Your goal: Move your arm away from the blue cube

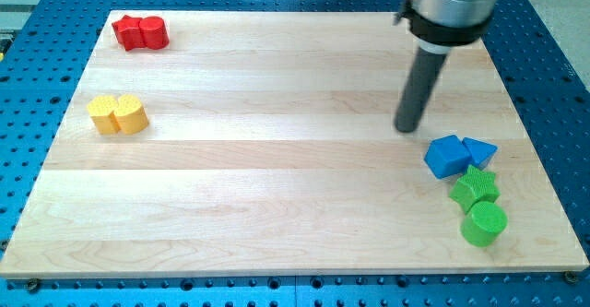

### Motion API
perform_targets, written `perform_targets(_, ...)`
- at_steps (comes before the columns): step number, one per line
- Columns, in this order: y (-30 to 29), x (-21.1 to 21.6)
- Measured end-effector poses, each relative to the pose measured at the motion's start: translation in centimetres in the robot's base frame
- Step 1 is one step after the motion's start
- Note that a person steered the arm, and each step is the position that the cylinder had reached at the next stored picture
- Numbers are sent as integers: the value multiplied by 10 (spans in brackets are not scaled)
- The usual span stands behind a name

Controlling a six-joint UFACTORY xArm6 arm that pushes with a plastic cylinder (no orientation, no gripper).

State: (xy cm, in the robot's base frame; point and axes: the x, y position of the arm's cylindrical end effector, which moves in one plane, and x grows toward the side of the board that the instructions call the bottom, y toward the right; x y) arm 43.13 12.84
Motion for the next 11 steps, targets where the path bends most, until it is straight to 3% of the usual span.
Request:
perform_targets(1, -25, 8)
perform_targets(6, -27, -2)
perform_targets(7, -89, -13)
perform_targets(8, -140, -57)
perform_targets(9, -248, -89)
perform_targets(10, -362, -85)
perform_targets(11, -387, -39)
